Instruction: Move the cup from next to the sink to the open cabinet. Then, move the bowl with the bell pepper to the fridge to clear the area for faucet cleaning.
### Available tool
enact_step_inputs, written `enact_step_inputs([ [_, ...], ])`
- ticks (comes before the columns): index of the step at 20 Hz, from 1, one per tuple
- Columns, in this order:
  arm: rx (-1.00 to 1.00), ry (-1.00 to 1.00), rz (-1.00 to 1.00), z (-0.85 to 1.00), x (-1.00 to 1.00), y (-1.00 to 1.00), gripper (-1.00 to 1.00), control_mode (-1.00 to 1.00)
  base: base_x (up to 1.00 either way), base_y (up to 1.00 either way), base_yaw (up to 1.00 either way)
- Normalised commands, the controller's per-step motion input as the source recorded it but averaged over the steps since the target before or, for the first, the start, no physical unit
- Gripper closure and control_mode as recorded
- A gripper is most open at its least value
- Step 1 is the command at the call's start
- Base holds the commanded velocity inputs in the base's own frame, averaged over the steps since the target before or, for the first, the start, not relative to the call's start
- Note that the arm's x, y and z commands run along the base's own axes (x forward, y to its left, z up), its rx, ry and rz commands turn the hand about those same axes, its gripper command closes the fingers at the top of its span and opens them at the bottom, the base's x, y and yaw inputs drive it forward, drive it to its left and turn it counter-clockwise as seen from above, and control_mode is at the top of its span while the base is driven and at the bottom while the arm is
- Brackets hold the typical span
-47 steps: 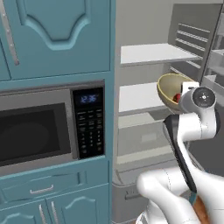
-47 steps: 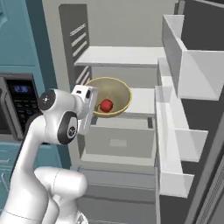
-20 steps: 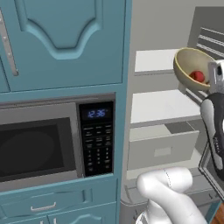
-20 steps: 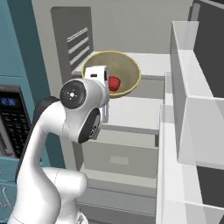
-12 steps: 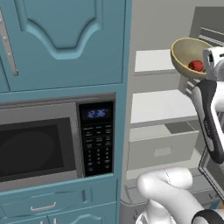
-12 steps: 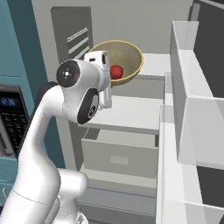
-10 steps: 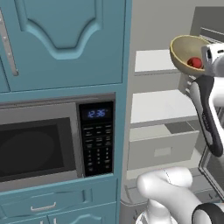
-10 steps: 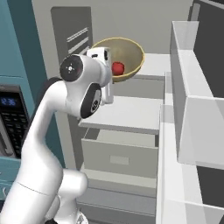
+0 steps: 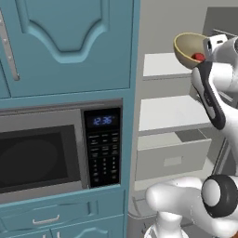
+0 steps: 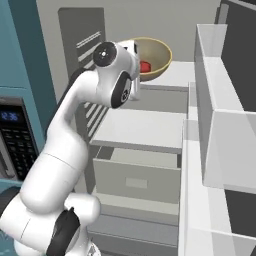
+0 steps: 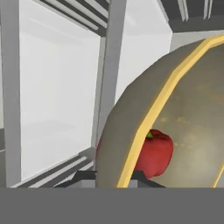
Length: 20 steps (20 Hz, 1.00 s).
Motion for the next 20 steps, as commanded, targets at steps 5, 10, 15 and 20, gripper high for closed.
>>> enact_step_inputs([
  [5, 0.0, 0.13, 0.01, -0.01, 0.44, -0.01, 1.0, -1.0, 0.0, 0.0, 0.0],
  [10, 0.0, 0.15, 0.03, -0.13, 0.2, 0.0, 1.0, -1.0, 0.0, 0.0, 0.0],
  [15, -0.02, 0.09, 0.03, -0.14, 0.01, 0.0, 1.0, -1.0, 0.0, 0.0, 0.0],
  [20, -0.03, 0.0, -0.01, -0.02, 0.48, 0.0, 1.0, -1.0, 0.0, 0.0, 0.0],
])
